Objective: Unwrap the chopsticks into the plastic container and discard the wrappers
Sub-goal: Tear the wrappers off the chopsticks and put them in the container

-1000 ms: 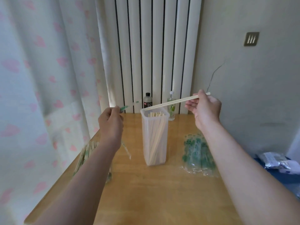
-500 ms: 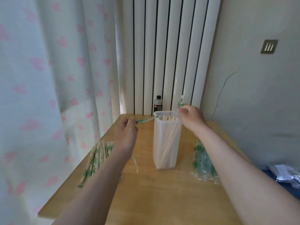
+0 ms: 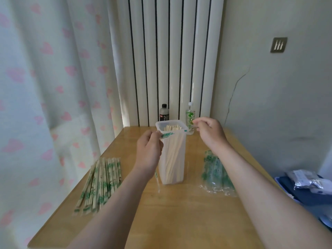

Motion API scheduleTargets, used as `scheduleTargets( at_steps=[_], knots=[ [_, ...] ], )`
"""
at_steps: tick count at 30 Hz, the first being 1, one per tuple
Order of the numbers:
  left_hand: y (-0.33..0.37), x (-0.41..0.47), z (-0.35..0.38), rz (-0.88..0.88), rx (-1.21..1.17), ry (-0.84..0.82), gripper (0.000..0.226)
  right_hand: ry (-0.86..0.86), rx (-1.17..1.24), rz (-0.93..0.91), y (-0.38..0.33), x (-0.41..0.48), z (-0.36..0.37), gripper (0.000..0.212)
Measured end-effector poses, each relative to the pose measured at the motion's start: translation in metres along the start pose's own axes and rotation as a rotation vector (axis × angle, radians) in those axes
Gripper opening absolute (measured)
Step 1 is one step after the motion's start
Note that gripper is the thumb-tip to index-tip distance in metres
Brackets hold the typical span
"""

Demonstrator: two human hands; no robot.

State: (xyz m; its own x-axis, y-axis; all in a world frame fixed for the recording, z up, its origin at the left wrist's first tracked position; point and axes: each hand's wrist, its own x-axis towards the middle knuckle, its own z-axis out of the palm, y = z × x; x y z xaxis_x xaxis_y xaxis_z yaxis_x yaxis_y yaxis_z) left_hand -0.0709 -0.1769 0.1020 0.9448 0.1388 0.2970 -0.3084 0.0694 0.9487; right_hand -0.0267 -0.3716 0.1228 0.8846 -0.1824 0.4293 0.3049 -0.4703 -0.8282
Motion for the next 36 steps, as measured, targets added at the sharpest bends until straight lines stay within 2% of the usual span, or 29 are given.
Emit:
scheduleTargets(
  at_steps=[3, 6, 9, 12, 17, 20, 22, 24, 29, 36],
  knots=[
    [-0.007, -0.004, 0.025, -0.006, 0.030, -0.066, 0.016, 0.067, 0.210, 0.072, 0.009, -0.015, -0.012, 0.027],
    [-0.022, -0.005, 0.055, 0.005, 0.100, -0.109, 0.015, -0.053, 0.395, 0.166, 0.020, -0.026, -0.031, 0.029],
    [-0.038, -0.011, 0.084, -0.003, 0.165, -0.180, 0.018, -0.116, 0.384, 0.204, 0.037, -0.028, -0.053, 0.010],
    [-0.052, -0.016, 0.104, -0.028, 0.292, -0.276, 0.022, -0.022, 0.297, 0.267, 0.065, -0.025, -0.075, 0.014],
    [-0.077, -0.005, 0.125, -0.099, 0.525, -0.415, 0.015, 0.183, 0.294, 0.349, 0.118, -0.024, -0.094, 0.009],
    [-0.090, 0.009, 0.137, -0.208, 0.462, -0.335, 0.013, 0.298, -0.007, 0.427, 0.160, -0.033, -0.101, 0.011],
    [-0.097, 0.020, 0.144, -0.274, 0.431, -0.274, 0.012, 0.222, -0.289, 0.502, 0.188, -0.050, -0.101, 0.013],
    [-0.107, 0.033, 0.152, -0.311, 0.468, -0.240, 0.010, 0.159, -0.457, 0.533, 0.207, -0.067, -0.096, 0.014],
    [-0.134, 0.057, 0.180, -0.320, 0.571, -0.221, 0.013, 0.133, -0.574, 0.438, 0.220, -0.077, -0.087, 0.010],
    [-0.167, 0.071, 0.206, -0.271, 0.788, -0.293, 0.022, 0.106, -0.589, 0.467, 0.225, -0.069, -0.090, 0.012]
  ],
)
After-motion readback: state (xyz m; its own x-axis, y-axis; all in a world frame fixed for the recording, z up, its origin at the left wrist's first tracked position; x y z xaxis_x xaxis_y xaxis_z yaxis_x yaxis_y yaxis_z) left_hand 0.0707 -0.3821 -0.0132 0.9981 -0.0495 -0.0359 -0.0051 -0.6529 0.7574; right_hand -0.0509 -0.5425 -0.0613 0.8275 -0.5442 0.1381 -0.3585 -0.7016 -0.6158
